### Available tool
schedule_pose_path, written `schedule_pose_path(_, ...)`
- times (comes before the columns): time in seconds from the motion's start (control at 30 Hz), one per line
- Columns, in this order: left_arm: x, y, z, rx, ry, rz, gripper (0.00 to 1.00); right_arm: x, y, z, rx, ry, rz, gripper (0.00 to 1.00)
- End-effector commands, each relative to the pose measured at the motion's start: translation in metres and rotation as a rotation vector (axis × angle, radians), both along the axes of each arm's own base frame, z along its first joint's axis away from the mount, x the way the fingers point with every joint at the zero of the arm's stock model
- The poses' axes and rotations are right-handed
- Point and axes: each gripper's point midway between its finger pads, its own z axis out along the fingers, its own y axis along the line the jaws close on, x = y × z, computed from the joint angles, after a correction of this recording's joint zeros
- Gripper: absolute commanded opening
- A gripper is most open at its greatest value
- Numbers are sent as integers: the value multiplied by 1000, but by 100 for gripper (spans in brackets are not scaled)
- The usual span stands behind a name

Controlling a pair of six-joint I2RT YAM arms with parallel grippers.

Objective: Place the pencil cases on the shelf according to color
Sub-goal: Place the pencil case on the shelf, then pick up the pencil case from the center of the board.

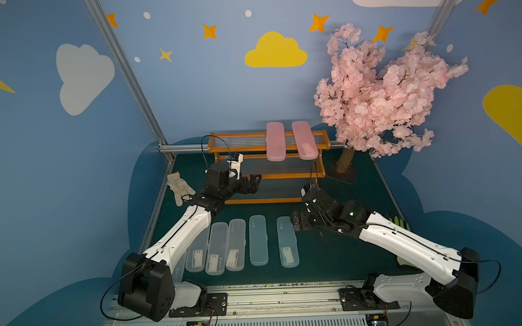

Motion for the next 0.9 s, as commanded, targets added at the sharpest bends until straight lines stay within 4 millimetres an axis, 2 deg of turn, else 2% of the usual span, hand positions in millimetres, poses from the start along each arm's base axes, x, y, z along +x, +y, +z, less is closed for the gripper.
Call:
schedule_pose_path(0.0,-2,-20,-4,-2,24,-64,100,-12,7,-22,40,95,-65,95)
schedule_pose_path(0.23,-28,-65,-18,-5,44,-157,100,-31,27,-67,-34,262,-8,95)
schedule_pose_path(0.3,-32,-68,-19,28,34,-138,100,-35,34,-80,-61,283,4,96)
schedule_pose_path(0.6,-30,-42,-4,108,-75,0,100,-46,49,-119,-256,350,54,98)
schedule_pose_path(0.77,-25,-30,0,128,-93,51,100,-52,45,-137,-362,396,69,98)
schedule_pose_path(0.87,-21,-22,2,127,-92,74,100,-55,36,-144,-407,413,44,98)
